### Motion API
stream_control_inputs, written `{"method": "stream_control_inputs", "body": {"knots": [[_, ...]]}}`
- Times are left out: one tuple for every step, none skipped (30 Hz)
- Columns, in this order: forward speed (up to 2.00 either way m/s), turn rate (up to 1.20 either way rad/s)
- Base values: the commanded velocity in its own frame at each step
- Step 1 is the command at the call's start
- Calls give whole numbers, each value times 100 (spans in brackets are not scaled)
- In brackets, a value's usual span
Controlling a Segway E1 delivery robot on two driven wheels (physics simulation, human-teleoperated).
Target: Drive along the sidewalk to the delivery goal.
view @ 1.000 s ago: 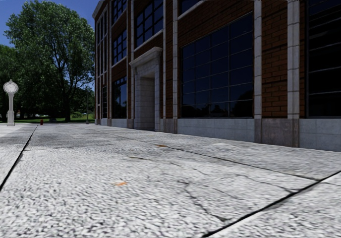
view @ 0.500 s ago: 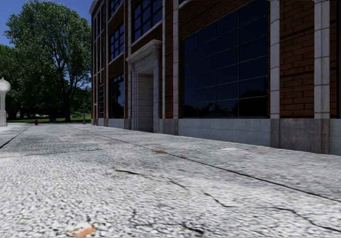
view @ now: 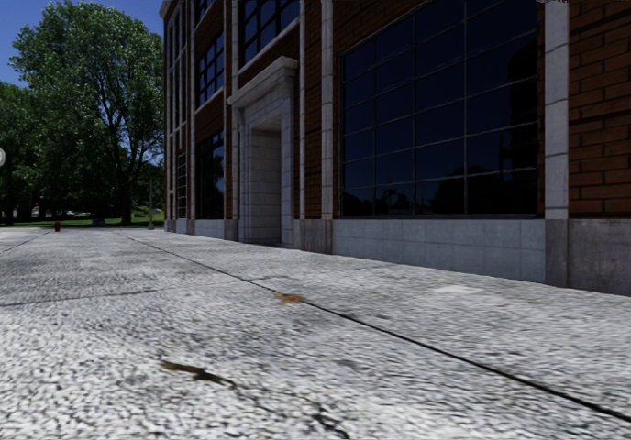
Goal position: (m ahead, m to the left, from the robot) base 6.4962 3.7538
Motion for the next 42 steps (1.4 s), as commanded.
{"method": "stream_control_inputs", "body": {"knots": [[200, 97], [200, 100], [200, 101], [200, 101], [200, 101], [200, 101], [200, 101], [200, 101], [200, 101], [200, 101], [200, 101], [200, 101], [200, 101], [200, 101], [200, 101], [200, 101], [200, 101], [200, 101], [200, 101], [200, 100], [200, 83], [200, 83], [200, 2], [200, 0], [200, 0], [200, 0], [200, 0], [200, 0], [200, 0], [200, 0], [200, 0], [200, 1], [200, 1], [200, 7], [200, 22], [200, 32], [200, 35], [200, 35], [200, 35], [200, 35], [200, 35], [200, 36]]}}
